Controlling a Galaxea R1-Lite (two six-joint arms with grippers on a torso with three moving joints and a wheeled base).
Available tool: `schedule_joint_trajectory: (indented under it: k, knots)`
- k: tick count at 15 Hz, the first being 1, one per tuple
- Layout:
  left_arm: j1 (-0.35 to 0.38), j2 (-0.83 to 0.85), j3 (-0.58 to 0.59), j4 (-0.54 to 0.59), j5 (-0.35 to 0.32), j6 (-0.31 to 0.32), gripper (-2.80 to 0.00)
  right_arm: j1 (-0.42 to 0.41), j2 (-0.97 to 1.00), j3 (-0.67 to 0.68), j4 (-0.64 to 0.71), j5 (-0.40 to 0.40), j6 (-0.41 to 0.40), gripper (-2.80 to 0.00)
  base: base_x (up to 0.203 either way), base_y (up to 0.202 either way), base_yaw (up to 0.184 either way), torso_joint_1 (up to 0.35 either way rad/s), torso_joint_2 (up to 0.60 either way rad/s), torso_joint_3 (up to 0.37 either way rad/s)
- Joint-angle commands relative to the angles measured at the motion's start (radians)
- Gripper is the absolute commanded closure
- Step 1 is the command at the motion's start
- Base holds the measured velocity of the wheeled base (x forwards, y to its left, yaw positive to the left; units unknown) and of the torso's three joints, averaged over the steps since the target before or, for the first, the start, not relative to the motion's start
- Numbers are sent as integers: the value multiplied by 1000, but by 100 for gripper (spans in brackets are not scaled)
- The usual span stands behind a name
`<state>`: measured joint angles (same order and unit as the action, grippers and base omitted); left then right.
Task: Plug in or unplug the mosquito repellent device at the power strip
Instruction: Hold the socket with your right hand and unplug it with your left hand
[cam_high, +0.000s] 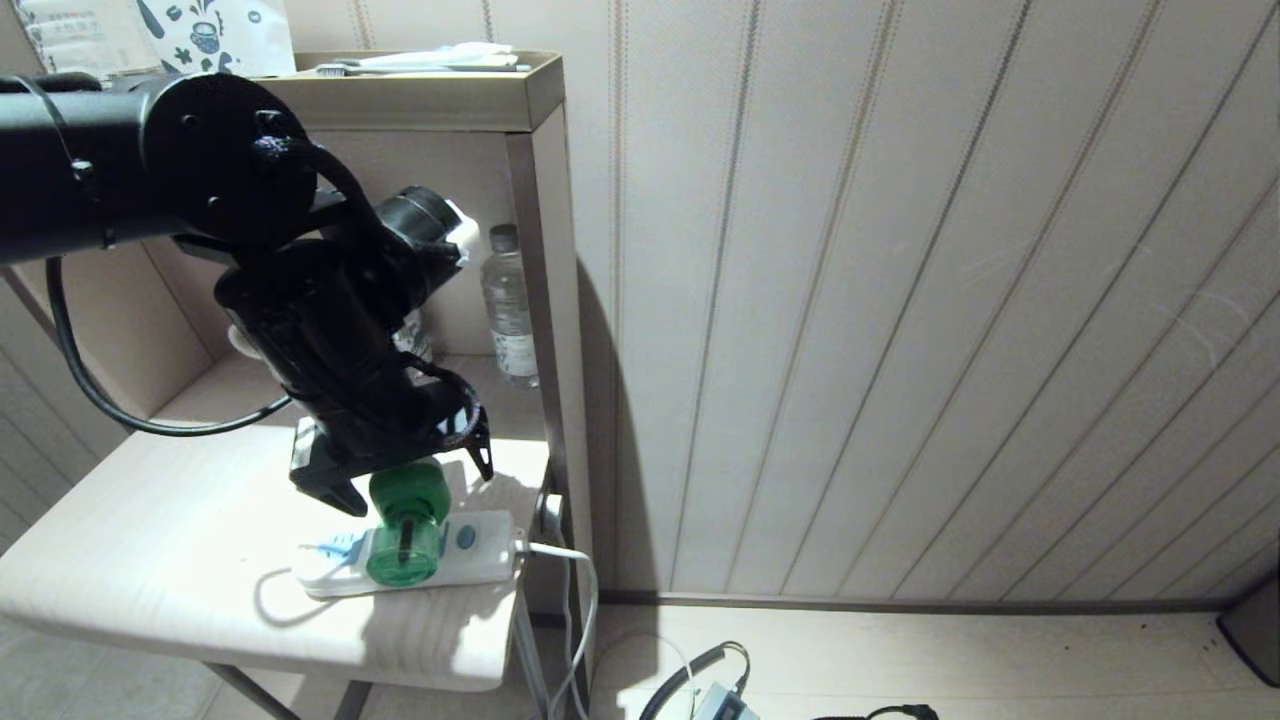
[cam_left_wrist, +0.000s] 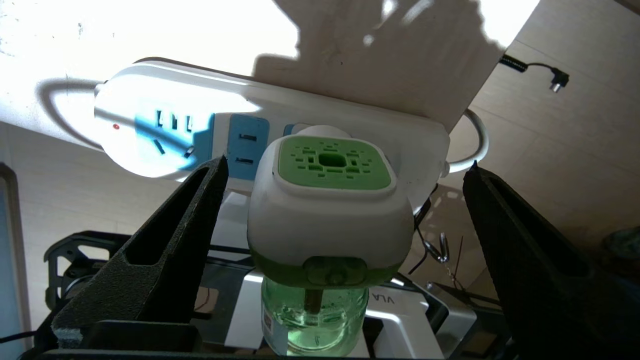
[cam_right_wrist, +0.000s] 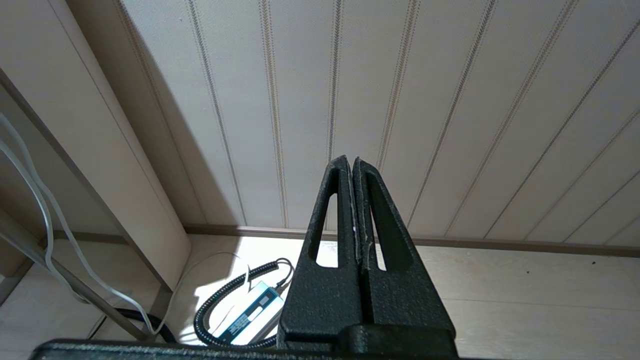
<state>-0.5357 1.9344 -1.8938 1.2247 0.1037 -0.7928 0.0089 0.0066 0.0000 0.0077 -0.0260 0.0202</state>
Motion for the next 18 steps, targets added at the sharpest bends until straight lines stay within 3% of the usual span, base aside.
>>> schedule_joint_trajectory:
  k: [1,18]
  knots:
    - [2,6,1,7,2,-5,-280,0,0,0,0,0,0,0,0,0,0,0,0,0]
    - [16,41,2,26,-1,15,-280,0,0,0,0,0,0,0,0,0,0,0,0,0]
